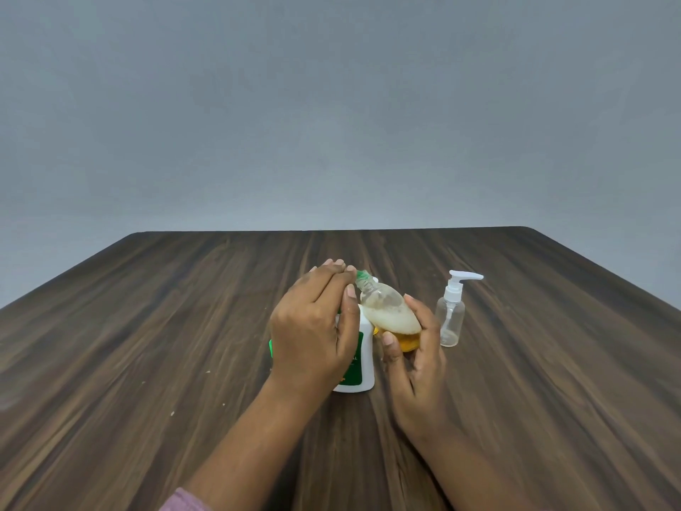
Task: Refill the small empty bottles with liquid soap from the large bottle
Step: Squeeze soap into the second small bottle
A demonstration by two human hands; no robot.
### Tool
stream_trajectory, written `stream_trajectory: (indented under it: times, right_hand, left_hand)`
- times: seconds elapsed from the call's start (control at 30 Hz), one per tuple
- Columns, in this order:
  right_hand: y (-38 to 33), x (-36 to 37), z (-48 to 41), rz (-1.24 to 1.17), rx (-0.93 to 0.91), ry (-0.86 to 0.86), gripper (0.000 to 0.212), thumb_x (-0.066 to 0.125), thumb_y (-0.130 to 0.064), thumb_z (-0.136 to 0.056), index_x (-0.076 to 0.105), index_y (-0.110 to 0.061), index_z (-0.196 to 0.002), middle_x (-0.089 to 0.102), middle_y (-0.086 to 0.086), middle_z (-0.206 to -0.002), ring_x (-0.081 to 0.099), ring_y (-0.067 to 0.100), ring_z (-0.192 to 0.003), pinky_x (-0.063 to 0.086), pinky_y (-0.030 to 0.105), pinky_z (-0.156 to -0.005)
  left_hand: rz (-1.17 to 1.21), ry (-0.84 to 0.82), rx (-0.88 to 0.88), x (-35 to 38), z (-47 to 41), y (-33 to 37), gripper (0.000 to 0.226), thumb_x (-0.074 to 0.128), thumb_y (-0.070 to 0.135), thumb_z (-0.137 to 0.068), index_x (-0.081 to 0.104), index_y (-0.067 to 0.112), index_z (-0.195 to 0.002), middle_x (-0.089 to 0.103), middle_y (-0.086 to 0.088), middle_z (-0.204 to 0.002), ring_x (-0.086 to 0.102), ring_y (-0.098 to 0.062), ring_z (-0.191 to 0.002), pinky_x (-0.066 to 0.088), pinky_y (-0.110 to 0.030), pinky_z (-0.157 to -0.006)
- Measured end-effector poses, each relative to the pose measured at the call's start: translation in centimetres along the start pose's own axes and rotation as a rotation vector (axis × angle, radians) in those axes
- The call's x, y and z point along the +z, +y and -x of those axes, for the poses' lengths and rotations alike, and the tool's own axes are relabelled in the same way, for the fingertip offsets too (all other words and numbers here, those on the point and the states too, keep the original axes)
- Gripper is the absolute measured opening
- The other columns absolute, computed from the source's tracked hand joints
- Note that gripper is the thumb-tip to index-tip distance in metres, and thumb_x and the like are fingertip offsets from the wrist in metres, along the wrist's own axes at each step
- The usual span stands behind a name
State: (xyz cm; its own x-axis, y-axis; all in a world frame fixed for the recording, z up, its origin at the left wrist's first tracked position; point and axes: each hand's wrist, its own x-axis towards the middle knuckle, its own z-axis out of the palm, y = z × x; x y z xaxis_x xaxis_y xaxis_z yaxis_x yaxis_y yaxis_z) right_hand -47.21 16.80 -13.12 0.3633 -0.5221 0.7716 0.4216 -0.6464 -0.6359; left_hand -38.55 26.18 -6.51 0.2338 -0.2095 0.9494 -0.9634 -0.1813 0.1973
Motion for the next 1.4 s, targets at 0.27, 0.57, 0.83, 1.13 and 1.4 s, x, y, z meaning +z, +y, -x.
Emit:
stream_trajectory:
  times: [0.27, 0.57, 0.83, 1.13, 1.4]
  right_hand:
    - [-0.1, 0.0, 0.0, -0.039, -0.001, -0.016, 0.041, 0.048, -0.026, -0.093, 0.038, -0.026, -0.133, 0.06, -0.004, -0.106, 0.061, 0.003, -0.088, 0.046, 0.008, -0.07]
    - [0.1, -0.1, 0.1, 0.009, -0.029, -0.015, 0.04, 0.048, -0.03, -0.094, 0.039, -0.028, -0.133, 0.06, 0.001, -0.1, 0.06, 0.004, -0.08, 0.044, 0.008, -0.067]
    - [-0.2, -0.1, 0.1, -0.017, -0.017, -0.009, 0.041, 0.048, -0.027, -0.094, 0.038, -0.027, -0.133, 0.06, -0.004, -0.104, 0.06, 0.002, -0.087, 0.045, 0.007, -0.07]
    - [-0.4, -0.1, 0.1, 0.01, -0.011, -0.011, 0.038, 0.047, -0.026, -0.093, 0.041, -0.025, -0.131, 0.057, -0.021, -0.101, 0.06, 0.001, -0.084, 0.043, 0.005, -0.068]
    - [-0.3, 0.1, 0.1, -0.004, -0.007, -0.004, 0.041, 0.048, -0.028, -0.093, 0.038, -0.029, -0.133, 0.06, -0.004, -0.103, 0.06, 0.001, -0.086, 0.045, 0.006, -0.069]
  left_hand:
    - [-0.038, 0.005, 0.022, -0.1, -0.7, 0.1, 0.034, 0.04, 0.016, -0.093, 0.072, 0.004, -0.093, 0.071, -0.004, -0.095, 0.065, -0.016, -0.097, 0.053, -0.034, -0.083]
    - [-0.008, 0.0, -0.012, 0.0, 0.3, -0.1, 0.036, 0.038, 0.017, -0.095, 0.072, 0.003, -0.099, 0.071, -0.005, -0.101, 0.064, -0.016, -0.102, 0.053, -0.034, -0.087]
    - [-0.048, -0.028, 0.038, -0.5, -1.0, 0.4, 0.035, 0.039, 0.017, -0.093, 0.072, 0.004, -0.092, 0.071, -0.003, -0.093, 0.067, -0.018, -0.094, 0.051, -0.029, -0.081]
    - [-0.006, -0.027, -0.003, -0.4, 0.1, -0.1, 0.036, 0.039, 0.017, -0.095, 0.072, 0.003, -0.099, 0.071, -0.004, -0.099, 0.064, -0.014, -0.101, 0.051, -0.03, -0.088]
    - [-0.047, -0.058, 0.025, -1.0, -1.3, 0.5, 0.036, 0.038, 0.019, -0.094, 0.071, 0.006, -0.091, 0.07, -0.002, -0.093, 0.066, -0.015, -0.095, 0.051, -0.028, -0.079]
